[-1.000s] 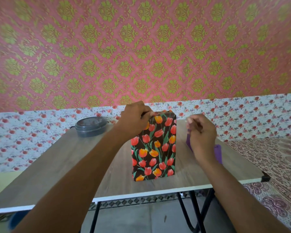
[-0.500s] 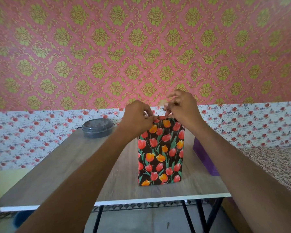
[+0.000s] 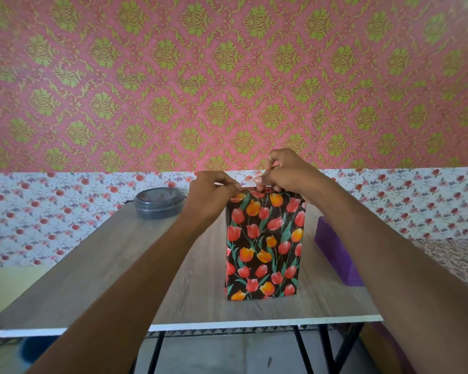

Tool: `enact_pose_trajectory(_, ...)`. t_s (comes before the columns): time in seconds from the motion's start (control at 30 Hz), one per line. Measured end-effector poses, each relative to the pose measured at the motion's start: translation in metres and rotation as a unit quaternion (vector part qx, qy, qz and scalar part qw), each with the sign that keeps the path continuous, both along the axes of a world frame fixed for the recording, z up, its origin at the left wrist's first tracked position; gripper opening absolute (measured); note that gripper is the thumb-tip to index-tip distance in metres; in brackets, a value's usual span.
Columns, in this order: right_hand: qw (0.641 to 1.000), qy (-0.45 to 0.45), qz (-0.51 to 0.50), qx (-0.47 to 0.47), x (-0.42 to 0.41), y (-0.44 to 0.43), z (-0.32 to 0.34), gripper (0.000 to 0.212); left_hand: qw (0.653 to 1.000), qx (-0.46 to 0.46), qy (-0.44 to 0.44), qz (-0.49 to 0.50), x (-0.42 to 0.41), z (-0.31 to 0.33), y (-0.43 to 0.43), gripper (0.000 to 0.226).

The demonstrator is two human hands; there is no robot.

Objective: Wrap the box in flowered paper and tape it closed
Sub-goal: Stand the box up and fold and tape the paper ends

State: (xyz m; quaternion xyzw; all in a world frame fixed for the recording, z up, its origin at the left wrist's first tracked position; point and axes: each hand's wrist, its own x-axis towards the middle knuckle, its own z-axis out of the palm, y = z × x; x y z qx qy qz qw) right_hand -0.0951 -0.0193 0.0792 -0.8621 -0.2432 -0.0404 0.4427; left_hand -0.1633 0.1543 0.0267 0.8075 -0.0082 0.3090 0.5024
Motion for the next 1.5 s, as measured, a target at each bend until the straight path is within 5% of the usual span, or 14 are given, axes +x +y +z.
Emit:
enact_pose_trajectory(0.2,0.997,0.022,-0.014,-0.077,-0.001,0.009,0.011,0.045,0.999,-0.043,-0.003,0.015,0.001,-0.003,-0.003,0.014)
enact_pose_trajectory(0.4,0.985,0.057,-0.021,-0.161,-0.005,0.019,0.024,0.027,0.999,-0.042,-0.018,0.013,-0.001,-0.003,-0.003,0.014)
enact_pose_trajectory(0.5,0.979,0.093,-0.023,-0.179,-0.001,0.024,0.031,0.047,0.999,-0.028,-0.026,0.011,-0.002,-0.005,-0.002,0.016)
enact_pose_trajectory(0.67,0.967,0.098,-0.035,-0.233,-0.006,0.028,0.045,0.039,0.999,-0.016,-0.032,0.015,-0.002,-0.006,-0.002,0.014)
enact_pose_trajectory(0.8,0.963,0.069,-0.083,-0.246,-0.002,0.024,0.042,0.074,0.999,-0.019,-0.033,0.013,-0.005,-0.006,-0.002,0.012)
enact_pose_trajectory(0.9,0.970,0.108,-0.097,-0.196,0.006,0.011,0.032,0.082,0.999,-0.016,-0.033,0.013,-0.005,-0.006,-0.002,0.012)
enact_pose_trajectory(1.1,0.977,0.118,-0.117,-0.132,0.011,0.002,0.026,0.052,0.999,0.030,-0.037,0.012,-0.004,-0.006,-0.003,0.015)
enact_pose_trajectory(1.27,0.981,0.062,-0.125,-0.135,0.005,0.007,0.017,0.101,0.992,0.114,-0.051,0.011,-0.006,-0.004,-0.003,0.019)
enact_pose_trajectory(1.4,0.992,0.044,-0.101,-0.062,-0.001,-0.010,0.015,0.050,0.981,0.187,-0.049,-0.005,-0.006,-0.005,-0.002,0.024)
enact_pose_trajectory(1.5,0.986,-0.036,-0.121,0.106,0.001,-0.033,-0.008,0.035,0.972,0.224,-0.048,-0.045,-0.010,-0.007,-0.001,0.040)
